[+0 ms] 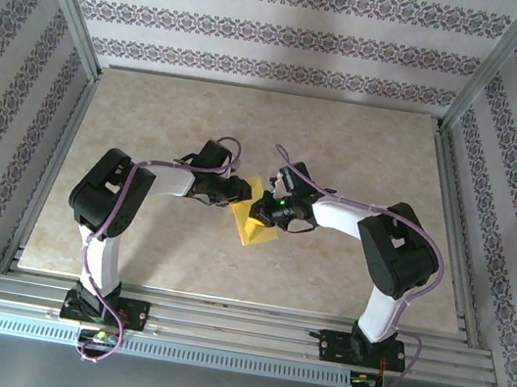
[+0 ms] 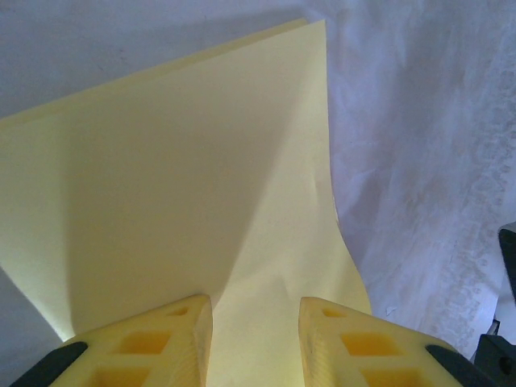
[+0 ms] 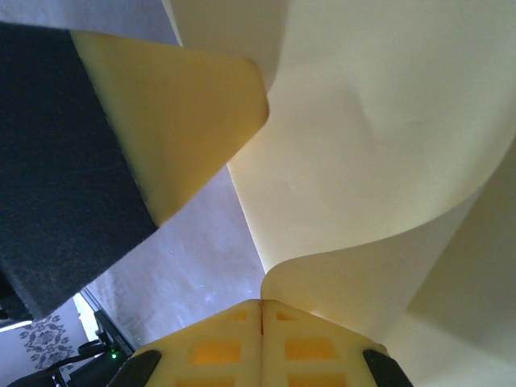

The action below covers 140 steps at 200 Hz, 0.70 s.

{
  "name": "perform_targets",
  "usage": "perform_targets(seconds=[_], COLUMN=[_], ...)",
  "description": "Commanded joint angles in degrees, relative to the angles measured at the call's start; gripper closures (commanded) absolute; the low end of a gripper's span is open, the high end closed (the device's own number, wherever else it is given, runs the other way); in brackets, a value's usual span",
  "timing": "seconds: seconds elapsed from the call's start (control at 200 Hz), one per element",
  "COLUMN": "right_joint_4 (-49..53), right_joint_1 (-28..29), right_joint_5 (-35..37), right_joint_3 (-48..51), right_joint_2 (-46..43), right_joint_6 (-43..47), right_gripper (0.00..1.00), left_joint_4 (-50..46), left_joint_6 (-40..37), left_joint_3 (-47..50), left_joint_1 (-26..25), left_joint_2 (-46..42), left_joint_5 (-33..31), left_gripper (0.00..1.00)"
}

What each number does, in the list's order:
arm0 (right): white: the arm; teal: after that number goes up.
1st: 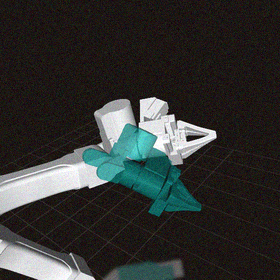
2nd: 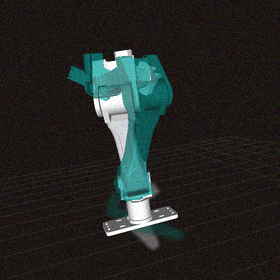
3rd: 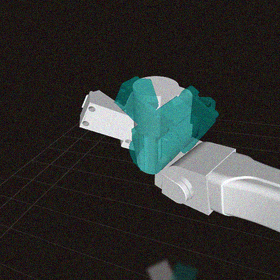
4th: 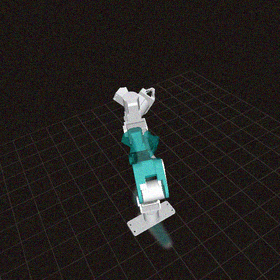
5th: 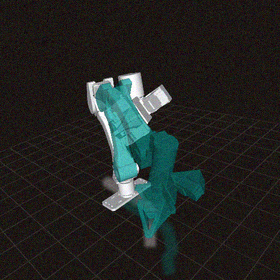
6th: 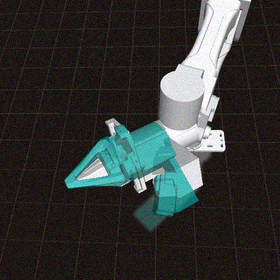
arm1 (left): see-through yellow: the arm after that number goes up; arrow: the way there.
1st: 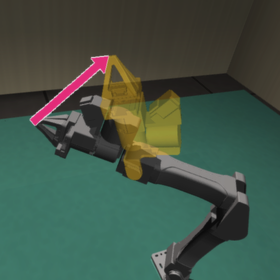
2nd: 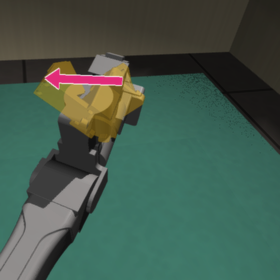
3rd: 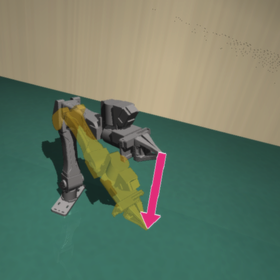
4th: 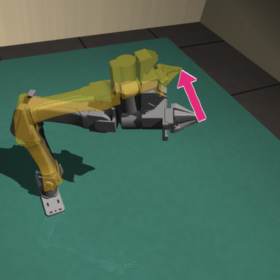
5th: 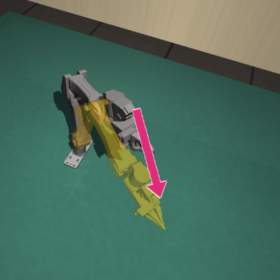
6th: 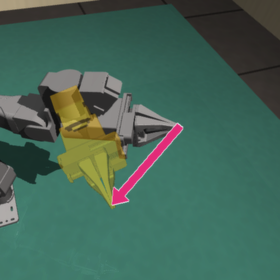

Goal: Fold a paper plane with a square sheet of paper (pick it up from the middle)
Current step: Fold the triangle a second time at the center of the table.

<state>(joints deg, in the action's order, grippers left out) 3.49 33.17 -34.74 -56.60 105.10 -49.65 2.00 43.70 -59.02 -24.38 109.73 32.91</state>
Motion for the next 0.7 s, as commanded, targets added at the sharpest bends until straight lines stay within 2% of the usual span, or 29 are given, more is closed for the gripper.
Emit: perform_targets(seconds=[0.0,0.285,0.695], right_joint_4=[-1.47,-3.03,-3.49], right_joint_1=[0.79,1.08,1.16], right_joint_5=[1.73,3.86,4.24], right_joint_3=[-2.06,-2.33,-2.53], right_joint_2=[1.48,3.22,4.58], right_joint_6=[-0.32,-1.32,-1.18], right_gripper=[0.97,0.97,0.96], left_joint_4=[-1.98,-2.99,-3.68], left_joint_6=[-0.82,-0.33,-1.09], left_joint_3=[0.65,0.69,0.67], left_joint_1=[-0.46,-0.44,-0.49], left_joint_2=[0.66,0.68,0.53], left_joint_5=[-0.45,-1.91,-2.09], left_gripper=[0.65,0.79,0.81])
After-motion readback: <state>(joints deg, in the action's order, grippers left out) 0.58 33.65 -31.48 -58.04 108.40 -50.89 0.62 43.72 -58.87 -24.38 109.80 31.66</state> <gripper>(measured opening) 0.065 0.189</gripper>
